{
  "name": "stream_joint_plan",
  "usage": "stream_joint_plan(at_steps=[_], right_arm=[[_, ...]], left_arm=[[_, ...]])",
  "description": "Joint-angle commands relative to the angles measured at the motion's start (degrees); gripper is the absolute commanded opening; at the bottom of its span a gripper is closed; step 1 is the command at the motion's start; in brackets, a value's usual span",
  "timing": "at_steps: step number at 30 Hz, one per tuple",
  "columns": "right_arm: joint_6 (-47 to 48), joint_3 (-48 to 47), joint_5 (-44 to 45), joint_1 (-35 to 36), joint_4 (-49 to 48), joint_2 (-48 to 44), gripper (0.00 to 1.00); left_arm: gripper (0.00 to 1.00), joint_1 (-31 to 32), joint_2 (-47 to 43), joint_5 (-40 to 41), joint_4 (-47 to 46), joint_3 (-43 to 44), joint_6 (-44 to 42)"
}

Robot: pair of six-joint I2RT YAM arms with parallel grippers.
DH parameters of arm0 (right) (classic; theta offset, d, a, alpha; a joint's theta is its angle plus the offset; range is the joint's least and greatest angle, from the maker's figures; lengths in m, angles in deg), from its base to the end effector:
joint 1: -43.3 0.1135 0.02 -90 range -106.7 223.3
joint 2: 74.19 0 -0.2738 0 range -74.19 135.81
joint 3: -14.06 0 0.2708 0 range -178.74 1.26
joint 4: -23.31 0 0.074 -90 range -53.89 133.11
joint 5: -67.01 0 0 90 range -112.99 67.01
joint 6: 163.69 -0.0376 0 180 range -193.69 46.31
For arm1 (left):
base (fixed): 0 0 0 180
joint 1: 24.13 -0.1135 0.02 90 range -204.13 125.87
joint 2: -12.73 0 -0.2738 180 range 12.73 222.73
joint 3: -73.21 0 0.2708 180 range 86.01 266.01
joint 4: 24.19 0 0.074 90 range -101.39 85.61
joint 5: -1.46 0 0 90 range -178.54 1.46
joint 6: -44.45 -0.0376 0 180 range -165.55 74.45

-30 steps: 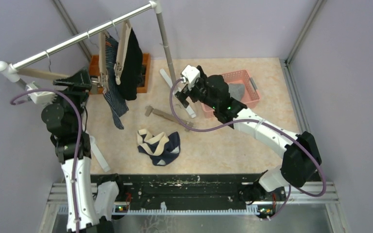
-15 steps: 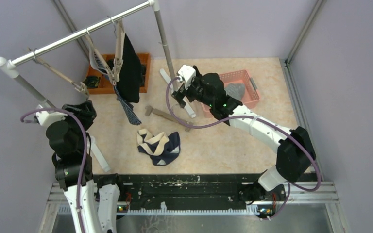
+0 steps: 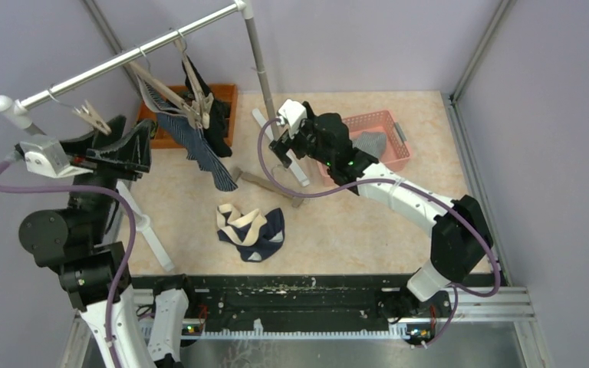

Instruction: Remove the underwear clipped to the hanger

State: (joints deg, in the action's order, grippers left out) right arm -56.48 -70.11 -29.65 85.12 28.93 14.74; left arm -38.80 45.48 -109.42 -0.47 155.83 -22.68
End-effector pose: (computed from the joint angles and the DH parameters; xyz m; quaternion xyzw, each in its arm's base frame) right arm 0.2909 0.2662 0.3447 -0.4102 0.6490 0.1798 0.6150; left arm 0.0636 0.0028 0.5168 -0.0217 0.5419 -0.1553 0.8257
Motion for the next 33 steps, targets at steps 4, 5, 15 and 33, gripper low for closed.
stream_joint_plan(at_steps=[4, 5, 15, 33], right_arm=[[-2.8, -2.4, 1.1, -0.2, -3.6, 1.2, 0.96], [-3.2, -2.2, 1.0, -0.2, -3.8, 1.2, 0.96], [-5.5, -1.3, -0.3, -0.2, -5.3, 2.2, 0.96], [-5.2, -2.8, -0.6, -0.2, -3.1, 3.0, 0.96]], left_arm=[[0.62, -0.2, 4.6, -17.3, -25.8, 3.0, 7.3], [0.62, -0.2, 4.6, -16.9, -27.2, 3.0, 7.5], [0.65, -0.2, 3.4, -4.0, -31.5, -2.2, 9.3], [0.66, -0.2, 11.0, 0.3, -38.5, -6.9, 15.3]])
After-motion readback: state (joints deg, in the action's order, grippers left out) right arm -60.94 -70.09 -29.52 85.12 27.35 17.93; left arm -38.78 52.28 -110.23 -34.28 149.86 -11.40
